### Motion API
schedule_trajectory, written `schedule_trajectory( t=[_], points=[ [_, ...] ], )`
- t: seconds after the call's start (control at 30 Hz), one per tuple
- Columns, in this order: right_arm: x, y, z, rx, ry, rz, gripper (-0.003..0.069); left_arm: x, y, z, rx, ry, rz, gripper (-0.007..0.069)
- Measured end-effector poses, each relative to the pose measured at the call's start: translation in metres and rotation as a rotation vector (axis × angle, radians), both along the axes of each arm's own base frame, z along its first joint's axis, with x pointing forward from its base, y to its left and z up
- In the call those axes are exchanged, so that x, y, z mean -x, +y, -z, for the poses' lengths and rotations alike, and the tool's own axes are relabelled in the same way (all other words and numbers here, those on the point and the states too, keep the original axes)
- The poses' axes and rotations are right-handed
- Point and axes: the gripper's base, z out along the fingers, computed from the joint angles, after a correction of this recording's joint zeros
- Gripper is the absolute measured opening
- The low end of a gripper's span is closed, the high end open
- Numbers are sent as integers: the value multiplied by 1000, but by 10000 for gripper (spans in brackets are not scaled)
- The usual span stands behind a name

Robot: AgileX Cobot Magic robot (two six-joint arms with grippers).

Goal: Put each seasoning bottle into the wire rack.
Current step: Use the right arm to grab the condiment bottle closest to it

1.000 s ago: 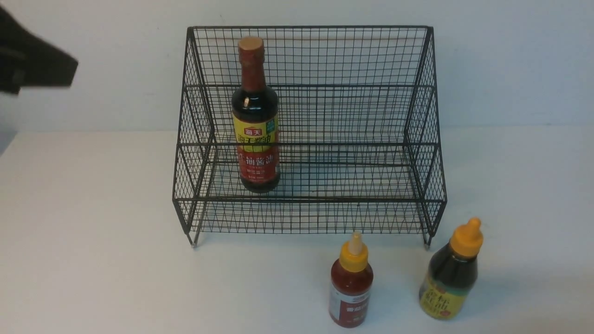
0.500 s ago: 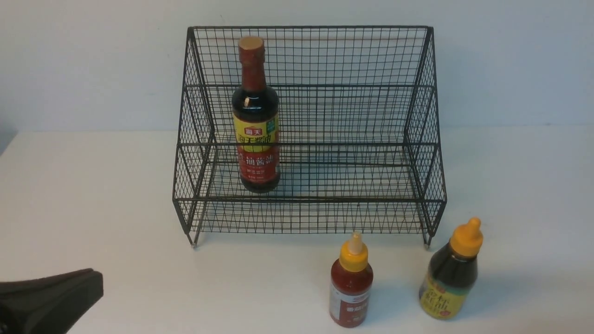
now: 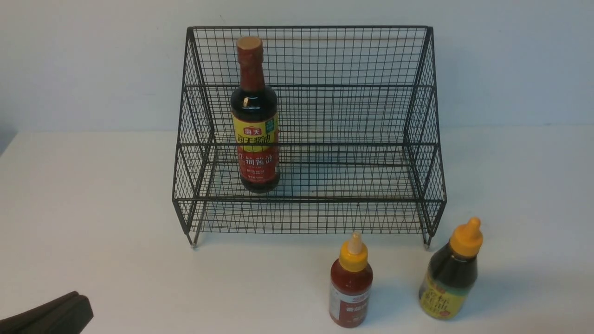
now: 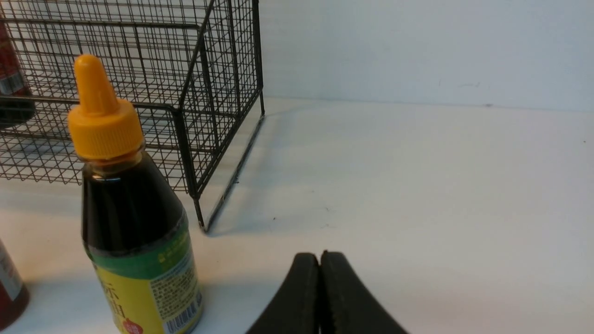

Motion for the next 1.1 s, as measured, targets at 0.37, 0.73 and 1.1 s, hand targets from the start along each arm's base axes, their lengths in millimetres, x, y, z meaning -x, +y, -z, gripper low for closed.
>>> schedule_trajectory(
  t=[0.37,0.73,1.1],
  points=[
    [0,0,0,0,0,0,-15,-11,22,42,-224,-75,-220,-5],
    [0,0,0,0,0,0,-15,-17,44,111,-221,80,-439,-5],
    [0,0,0,0,0,0,-15,-17,47,117,-225,90,-465,-5]
  ],
)
